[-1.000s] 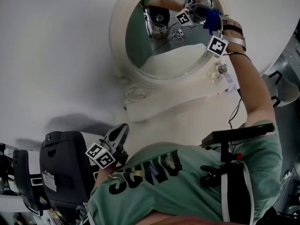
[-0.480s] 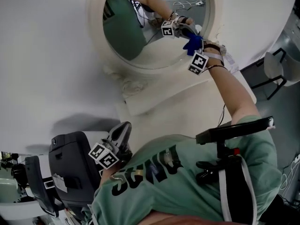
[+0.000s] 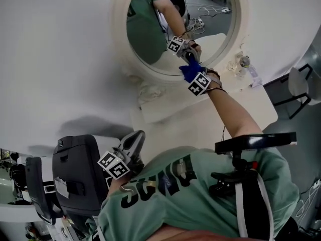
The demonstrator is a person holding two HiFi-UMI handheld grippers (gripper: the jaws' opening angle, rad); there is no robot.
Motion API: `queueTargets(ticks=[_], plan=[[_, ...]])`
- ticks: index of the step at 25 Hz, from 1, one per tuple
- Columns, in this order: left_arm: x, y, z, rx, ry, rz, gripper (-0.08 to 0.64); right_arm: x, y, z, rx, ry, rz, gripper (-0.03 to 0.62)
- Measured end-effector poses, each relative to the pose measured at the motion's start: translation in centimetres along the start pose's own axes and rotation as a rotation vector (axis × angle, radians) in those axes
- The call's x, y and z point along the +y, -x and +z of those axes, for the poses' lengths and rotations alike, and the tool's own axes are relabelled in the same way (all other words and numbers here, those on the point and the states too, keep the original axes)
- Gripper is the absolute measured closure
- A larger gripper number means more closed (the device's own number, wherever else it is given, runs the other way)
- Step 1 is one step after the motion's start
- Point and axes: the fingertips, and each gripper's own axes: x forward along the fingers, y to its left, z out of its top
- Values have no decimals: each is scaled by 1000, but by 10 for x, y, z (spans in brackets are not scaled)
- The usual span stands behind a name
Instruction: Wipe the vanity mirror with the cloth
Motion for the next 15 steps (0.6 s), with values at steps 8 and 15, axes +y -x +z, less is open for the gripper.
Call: queueTargets(ticks=[8, 15], plan=[[-6, 15, 11, -65, -26, -11, 548, 60, 79, -22, -201, -430, 323, 515], [-3, 4, 11, -79, -4, -31, 548, 104, 214, -29, -461, -710, 658, 515]])
